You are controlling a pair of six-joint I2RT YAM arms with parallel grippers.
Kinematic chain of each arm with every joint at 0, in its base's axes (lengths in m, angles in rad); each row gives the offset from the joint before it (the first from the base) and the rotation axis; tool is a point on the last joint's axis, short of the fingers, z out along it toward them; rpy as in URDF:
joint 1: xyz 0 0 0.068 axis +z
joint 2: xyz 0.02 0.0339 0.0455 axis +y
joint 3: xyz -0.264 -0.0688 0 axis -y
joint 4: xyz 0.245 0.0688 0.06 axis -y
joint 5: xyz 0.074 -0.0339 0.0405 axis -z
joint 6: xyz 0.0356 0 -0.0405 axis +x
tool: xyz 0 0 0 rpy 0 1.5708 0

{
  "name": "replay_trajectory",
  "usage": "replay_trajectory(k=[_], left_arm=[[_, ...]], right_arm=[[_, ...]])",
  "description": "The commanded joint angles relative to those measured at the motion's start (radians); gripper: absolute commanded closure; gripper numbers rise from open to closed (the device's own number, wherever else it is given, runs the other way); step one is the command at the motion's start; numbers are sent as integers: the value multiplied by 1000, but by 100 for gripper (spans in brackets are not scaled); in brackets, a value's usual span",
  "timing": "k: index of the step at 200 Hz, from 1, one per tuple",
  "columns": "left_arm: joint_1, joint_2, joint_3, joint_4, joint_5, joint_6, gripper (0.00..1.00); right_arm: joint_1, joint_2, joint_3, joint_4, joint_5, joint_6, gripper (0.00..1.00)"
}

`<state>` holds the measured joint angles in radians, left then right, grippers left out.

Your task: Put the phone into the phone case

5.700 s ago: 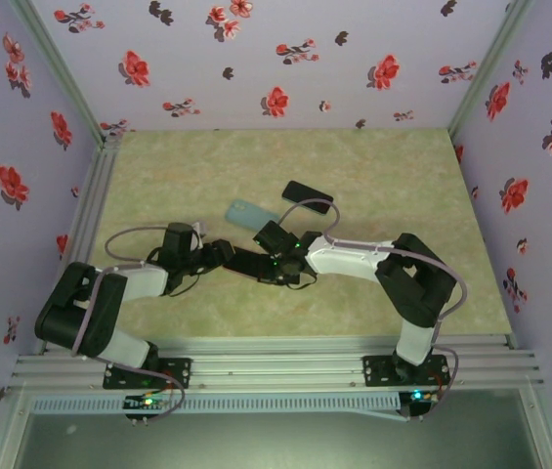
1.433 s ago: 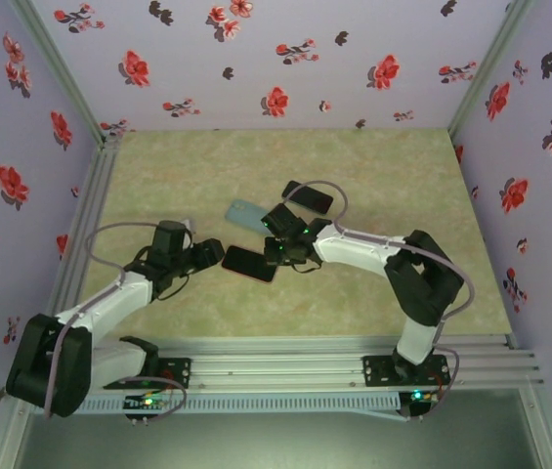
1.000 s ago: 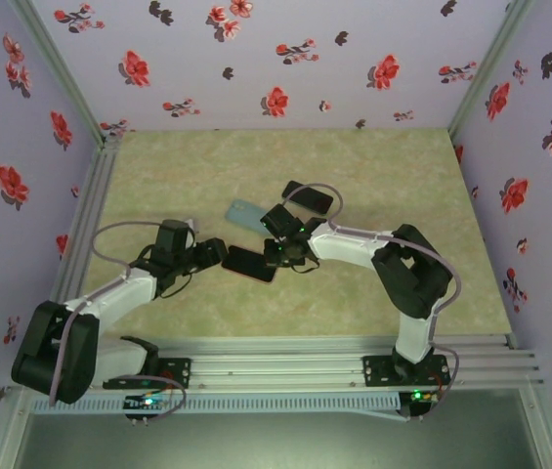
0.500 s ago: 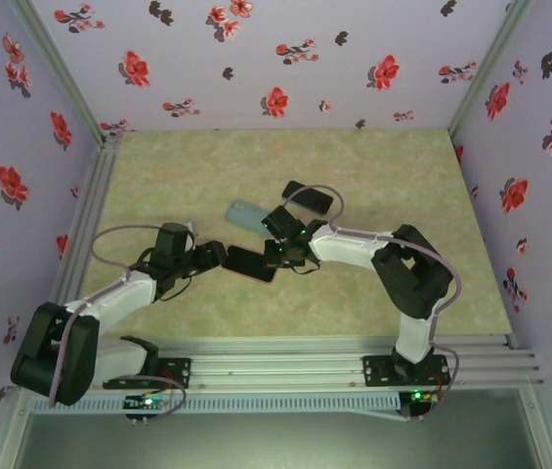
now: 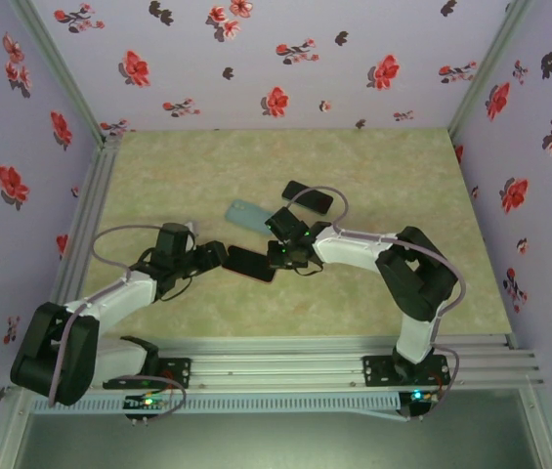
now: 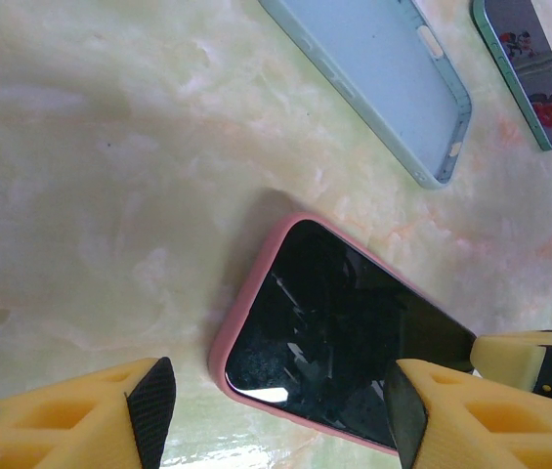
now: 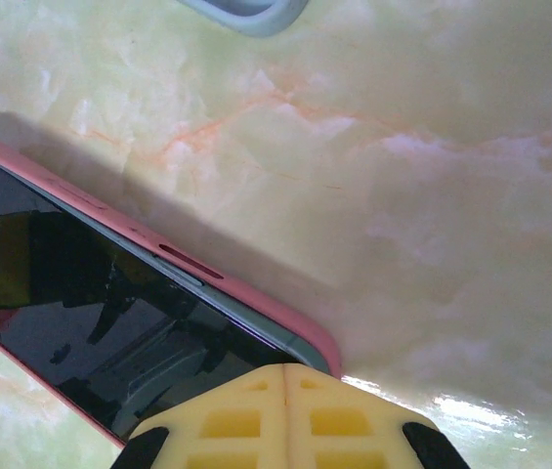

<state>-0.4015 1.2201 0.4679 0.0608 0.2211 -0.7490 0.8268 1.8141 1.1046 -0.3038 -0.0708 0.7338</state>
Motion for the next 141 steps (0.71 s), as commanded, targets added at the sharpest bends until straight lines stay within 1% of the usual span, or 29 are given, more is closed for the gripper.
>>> replay_trajectory(k=[1, 71, 141], left_arm=[[-8, 2, 2, 30, 9, -4, 37], [-11, 27, 12, 37, 9, -1, 37], [-12, 54, 9, 54, 9, -2, 37]], right_arm=[[-7, -17, -9, -10, 17, 10, 100], [-11, 12, -14, -26, 8, 5, 100], [-10, 108, -73, -2, -50, 51, 100]])
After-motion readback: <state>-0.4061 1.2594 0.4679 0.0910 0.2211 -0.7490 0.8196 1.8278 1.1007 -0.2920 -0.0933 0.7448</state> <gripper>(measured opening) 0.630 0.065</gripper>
